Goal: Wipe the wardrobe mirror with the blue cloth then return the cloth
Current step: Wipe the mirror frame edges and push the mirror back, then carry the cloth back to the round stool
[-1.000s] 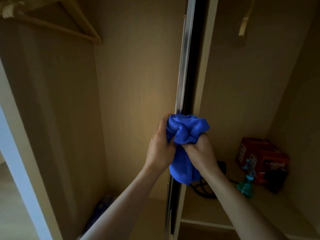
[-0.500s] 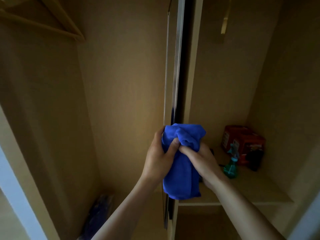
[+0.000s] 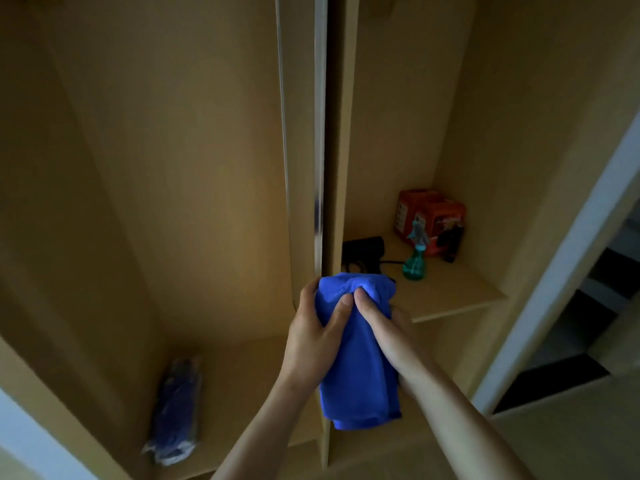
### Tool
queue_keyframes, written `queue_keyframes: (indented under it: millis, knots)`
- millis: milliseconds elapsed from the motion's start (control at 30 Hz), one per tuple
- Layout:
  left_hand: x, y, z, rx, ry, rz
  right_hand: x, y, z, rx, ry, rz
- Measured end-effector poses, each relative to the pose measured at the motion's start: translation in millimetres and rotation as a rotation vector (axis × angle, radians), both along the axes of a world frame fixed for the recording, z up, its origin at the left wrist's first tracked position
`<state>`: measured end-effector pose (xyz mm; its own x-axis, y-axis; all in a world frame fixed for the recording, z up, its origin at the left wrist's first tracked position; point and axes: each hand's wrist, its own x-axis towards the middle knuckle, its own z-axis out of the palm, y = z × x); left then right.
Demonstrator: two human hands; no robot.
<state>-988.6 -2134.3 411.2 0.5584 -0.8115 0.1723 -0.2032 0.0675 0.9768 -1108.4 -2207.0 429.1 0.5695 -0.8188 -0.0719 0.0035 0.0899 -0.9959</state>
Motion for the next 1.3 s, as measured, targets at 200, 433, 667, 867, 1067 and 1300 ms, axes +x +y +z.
queue_keyframes:
  millis: [200, 433, 667, 867, 1067, 1300]
  knots:
    - [-30.4, 17.4, -33.4, 0.068, 0.137, -0.103, -28.1, 22.8, -33.9, 0.074, 0.018, -0.148]
    - [-76.6, 19.9, -58.0, 0.176, 0.2, -0.247, -77.8, 44.3, -55.7, 0.051, 0.112, -0.376]
    - [-140.5, 13.4, -72.1, 0.242, 0.183, -0.376, -145.7, 65.3, -71.1, 0.063, 0.106, -0.529]
    - [-227.8, 19.9, -83.0, 0.296, 0.162, -0.573, -233.1, 97.7, -83.9, 0.117, 0.127, -0.725]
    - [-322.2, 45.3, -83.6, 0.293, 0.125, -0.784, -326.5, 141.4, -90.7, 0.135, 0.101, -0.9]
    - [-418.8, 81.0, -85.5, 0.308, 0.079, -0.992, -416.4, 199.1, -97.7, 0.19, 0.019, -1.095]
